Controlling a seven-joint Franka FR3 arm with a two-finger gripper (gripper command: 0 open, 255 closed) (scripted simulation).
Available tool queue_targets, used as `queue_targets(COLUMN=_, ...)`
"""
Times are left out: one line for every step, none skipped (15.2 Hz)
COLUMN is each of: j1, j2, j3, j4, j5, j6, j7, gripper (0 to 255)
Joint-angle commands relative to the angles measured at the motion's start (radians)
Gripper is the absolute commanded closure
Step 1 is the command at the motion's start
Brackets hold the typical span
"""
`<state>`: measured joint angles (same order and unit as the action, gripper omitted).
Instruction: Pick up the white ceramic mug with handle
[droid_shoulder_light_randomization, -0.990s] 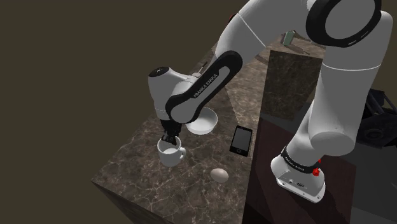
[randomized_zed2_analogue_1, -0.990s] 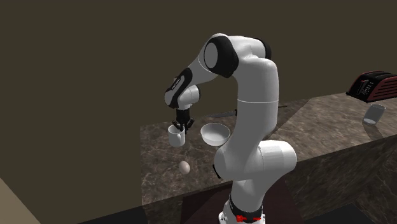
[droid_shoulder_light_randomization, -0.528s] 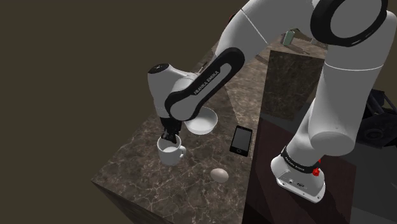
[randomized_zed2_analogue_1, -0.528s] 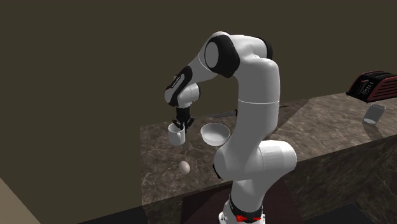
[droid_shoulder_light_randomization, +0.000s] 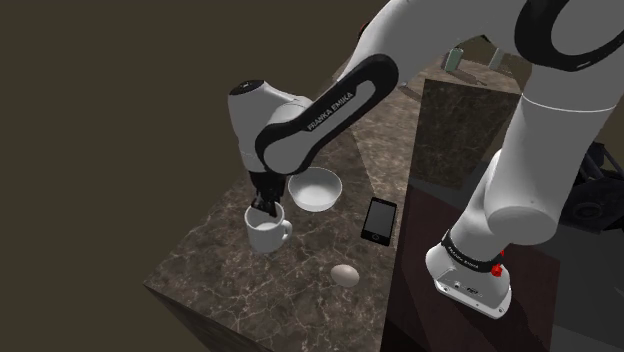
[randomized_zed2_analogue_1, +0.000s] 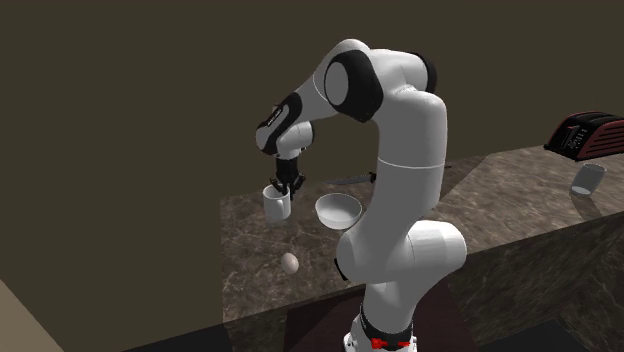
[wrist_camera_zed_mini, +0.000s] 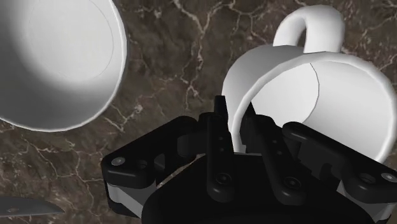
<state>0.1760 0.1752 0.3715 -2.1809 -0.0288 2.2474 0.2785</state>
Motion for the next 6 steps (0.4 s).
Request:
queue_targets(j1=-0.002, j2=-0.017, j3=0.002, j4=0.01, j5=0.008, j6=-0.026, j7=-0.006, gripper=255)
queue_targets(j1=-0.003, j2=-0.026, j3=0.002, j4=0.014, j5=0.012, j6=-0.038, j7=-0.008, gripper=255)
queue_targets(j1=-0.004, j2=-0.034, j3=0.003, j4=0.019, j5=0.016, j6=-0.051, j7=-0.011, gripper=255)
queue_targets(j1=-0.005, j2=-0.043, j3=0.004, j4=0.023, j5=0.02, j6=-0.063, j7=-0.013, gripper=255)
queue_targets(j1=-0.005, j2=-0.044, j3=0.004, j4=0.024, j5=0.02, j6=-0.065, j7=-0.013, gripper=255)
queue_targets(j1=-0.005, j2=-0.044, j3=0.004, j4=0.024, j5=0.02, j6=-0.065, j7=-0.013, gripper=255)
